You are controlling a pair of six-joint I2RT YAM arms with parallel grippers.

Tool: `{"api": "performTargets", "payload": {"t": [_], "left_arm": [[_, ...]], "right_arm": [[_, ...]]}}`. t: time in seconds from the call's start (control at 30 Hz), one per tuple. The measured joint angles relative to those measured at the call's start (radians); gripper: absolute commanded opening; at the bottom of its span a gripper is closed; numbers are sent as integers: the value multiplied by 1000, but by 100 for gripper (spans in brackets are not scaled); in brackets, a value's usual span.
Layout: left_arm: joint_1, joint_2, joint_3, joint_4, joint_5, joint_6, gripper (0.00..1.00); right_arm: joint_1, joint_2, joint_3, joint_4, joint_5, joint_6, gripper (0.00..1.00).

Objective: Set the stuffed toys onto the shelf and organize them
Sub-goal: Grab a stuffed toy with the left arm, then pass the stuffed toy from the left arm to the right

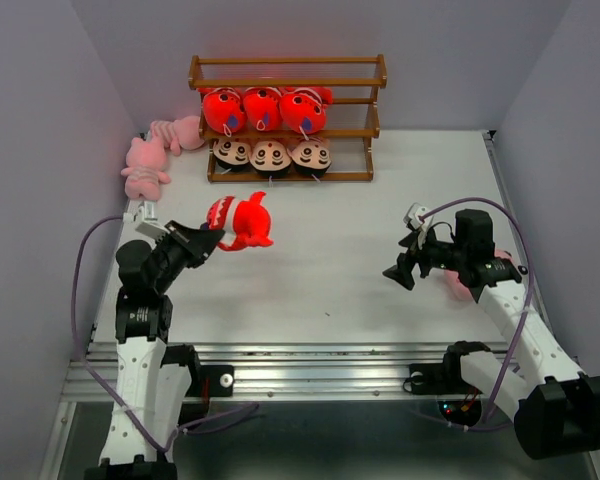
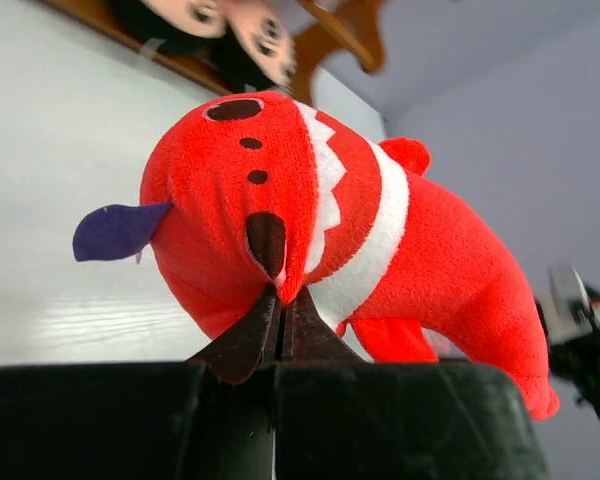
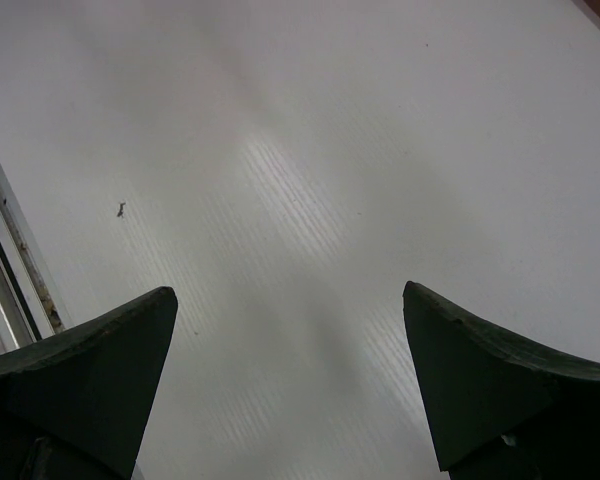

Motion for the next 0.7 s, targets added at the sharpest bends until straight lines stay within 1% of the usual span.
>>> {"api": "performTargets", "payload": {"t": [0.13, 0.23, 0.33, 0.4, 0.47, 0.53, 0.6, 0.63, 0.7], "left_arm": [[-174, -51, -69, 195, 121, 51, 0], [-296, -68, -108, 281, 174, 122, 0], [-418, -54, -124, 337, 193, 213, 0], [-488, -20, -124, 368, 190, 269, 0], [-587, 43, -117, 393, 172, 361, 0], [-717, 128, -100, 391, 137, 457, 0], [-832, 239, -53, 370, 81, 588, 0], [-905, 312, -9, 341, 22, 669, 0], [-993, 421, 60, 307, -69, 776, 0]], "right_arm": [[0, -2, 0, -1, -16, 7, 100], [0, -2, 2, -5, -50, 7, 100], [0, 12, 12, -27, -103, -8, 100], [0, 38, 35, -79, -147, -59, 100], [0, 92, 97, -201, -224, -175, 100], [0, 159, 168, -298, -270, -246, 100], [0, 211, 227, -361, -297, -279, 100], [0, 241, 266, -404, -312, -295, 100], [0, 267, 313, -453, -322, -296, 100]]}}
